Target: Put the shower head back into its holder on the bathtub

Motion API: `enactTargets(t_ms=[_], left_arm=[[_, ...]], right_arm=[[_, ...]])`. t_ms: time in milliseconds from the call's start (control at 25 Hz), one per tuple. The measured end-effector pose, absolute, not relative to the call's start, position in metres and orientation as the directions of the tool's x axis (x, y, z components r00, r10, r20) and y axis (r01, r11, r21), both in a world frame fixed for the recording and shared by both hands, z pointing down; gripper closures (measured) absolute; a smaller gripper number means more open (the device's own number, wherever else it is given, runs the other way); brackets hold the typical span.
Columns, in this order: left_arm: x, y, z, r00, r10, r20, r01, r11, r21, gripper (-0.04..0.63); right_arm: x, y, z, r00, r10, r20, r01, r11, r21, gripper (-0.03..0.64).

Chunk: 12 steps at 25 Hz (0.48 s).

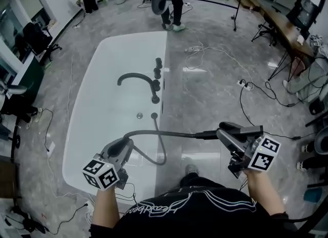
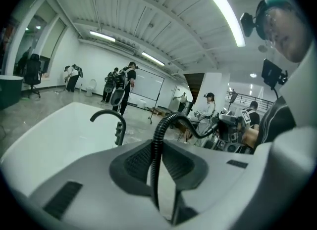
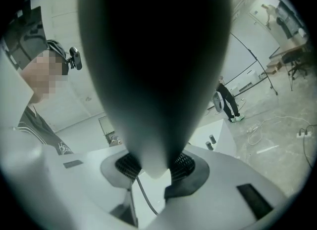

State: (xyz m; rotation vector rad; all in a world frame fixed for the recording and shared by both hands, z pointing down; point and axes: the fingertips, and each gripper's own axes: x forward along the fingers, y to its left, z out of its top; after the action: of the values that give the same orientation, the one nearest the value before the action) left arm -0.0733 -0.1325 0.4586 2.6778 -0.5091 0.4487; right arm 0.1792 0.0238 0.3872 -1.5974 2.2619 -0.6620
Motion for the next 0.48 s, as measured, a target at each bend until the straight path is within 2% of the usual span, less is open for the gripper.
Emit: enactTargets(t_ms=[240, 480], left_arm=[[-0.043, -0.158, 0.399, 0.883, -0.357, 0.305, -0.429, -0.877, 0.216, 0.534], [-0.018, -0.182, 0.355, 0.869, -0.409, 0.279, -0.455, -0.882, 0.121, 0.534]], right_arm=[[0.197, 0.005, 0.378, -0.387, -0.921, -0.052, -0.742, 0.344, -0.575, 0.486], [0.206, -0.018, 0.362, -0.45, -0.89, -0.076, -0.713, 0.409, -0.57, 0.486]])
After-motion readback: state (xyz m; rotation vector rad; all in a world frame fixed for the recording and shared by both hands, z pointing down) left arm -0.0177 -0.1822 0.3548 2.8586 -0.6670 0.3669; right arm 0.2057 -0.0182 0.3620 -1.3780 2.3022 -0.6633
